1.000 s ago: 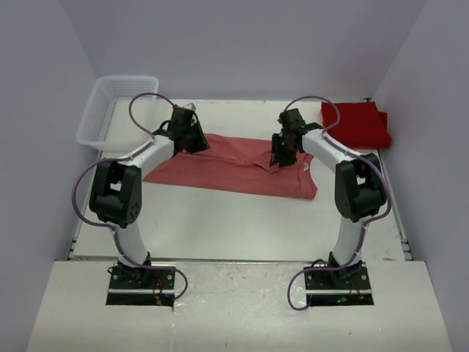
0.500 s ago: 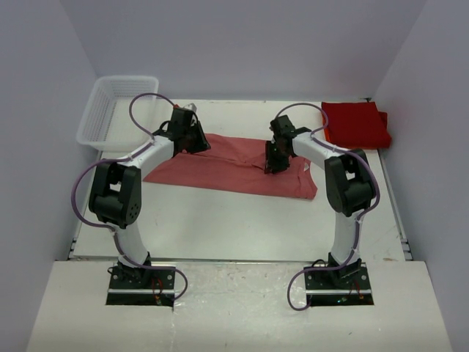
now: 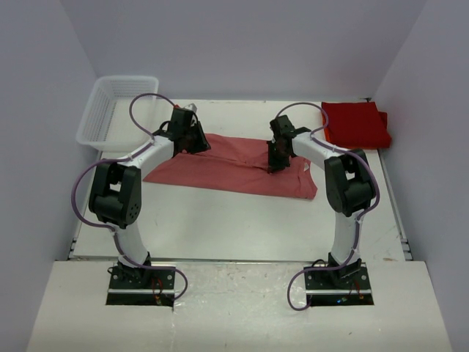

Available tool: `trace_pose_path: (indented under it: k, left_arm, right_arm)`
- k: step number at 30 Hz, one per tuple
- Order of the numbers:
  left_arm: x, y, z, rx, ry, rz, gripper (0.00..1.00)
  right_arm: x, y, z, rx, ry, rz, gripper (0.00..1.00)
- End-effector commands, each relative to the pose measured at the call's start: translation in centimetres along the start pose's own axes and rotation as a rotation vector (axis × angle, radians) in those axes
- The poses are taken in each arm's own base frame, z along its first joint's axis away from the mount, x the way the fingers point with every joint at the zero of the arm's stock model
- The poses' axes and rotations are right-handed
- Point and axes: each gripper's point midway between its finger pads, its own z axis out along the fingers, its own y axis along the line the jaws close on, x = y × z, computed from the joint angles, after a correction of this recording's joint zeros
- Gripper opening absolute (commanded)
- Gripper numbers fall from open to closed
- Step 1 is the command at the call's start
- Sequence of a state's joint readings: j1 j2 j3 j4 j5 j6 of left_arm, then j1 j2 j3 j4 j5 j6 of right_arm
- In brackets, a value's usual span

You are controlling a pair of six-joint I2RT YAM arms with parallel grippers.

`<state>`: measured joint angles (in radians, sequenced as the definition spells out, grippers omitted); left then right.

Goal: Fold and stack the t-shirts
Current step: Fold the other side of the tshirt into a rectangle

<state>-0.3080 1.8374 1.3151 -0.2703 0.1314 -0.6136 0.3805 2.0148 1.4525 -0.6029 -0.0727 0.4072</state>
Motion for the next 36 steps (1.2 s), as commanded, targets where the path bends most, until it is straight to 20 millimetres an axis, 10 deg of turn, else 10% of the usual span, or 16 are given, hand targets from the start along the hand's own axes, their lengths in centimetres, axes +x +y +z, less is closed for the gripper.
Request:
trace_pose_path:
  k: [1,13,19,23,24,27,30,32,36]
  left_arm:
    - [-0.4,-0.8,-0.3,0.037,-0.016,0.036,0.23]
    - [0.3,-0.3,0.5,0.032,0.003,0.038,0.22]
    - [0.7,-0.1,1.1,0.029,0.019,0.035,0.22]
    - [1.0,-0.7,1.4,0.064,0.021,0.010,0.21]
    - [1.1,-1.0,1.4,0.075,0.028,0.012,0.21]
    - [0.8,-1.9,0.3,0.089,0.008,0.024,0.19]
    - [0.3,-2.0,-0.4,0.065,-0.032,0.034,0.19]
    - [0.3,-2.6,-0.4,0.081,-0.028,0.040,0.20]
    - [1.8,-4.4,0.0,0.145,0.027,0.070,0.20]
  right_arm:
    - [-2.3,0.5,-2.2,0.002,-0.097,-0.006,0.07]
    - [-4.5,1.0,-2.6,0.018,-0.141,-0.039,0.00]
    - [-10.7,3.6,-3.8,-0.020,-0.264,-0.120,0.00]
    - [-18.0,6.3,-2.9,-0.052,-0.387,-0.231,0.35]
    - [-18.0,5.5,-0.5,-0.019,-0.352,-0.231,0.97]
    - [-19.9,6.6,-4.5,-0.048,-0.445,-0.225,0.99]
    - [-15.2,5.9,-3.3,-0.025,-0.425,-0.255,0.99]
    - [-14.8,5.7,-7.3,-0.018,-0.480,-0.196,0.99]
    - [-8.8,0.8,-7.9,0.142,-0.375,-0.049,0.99]
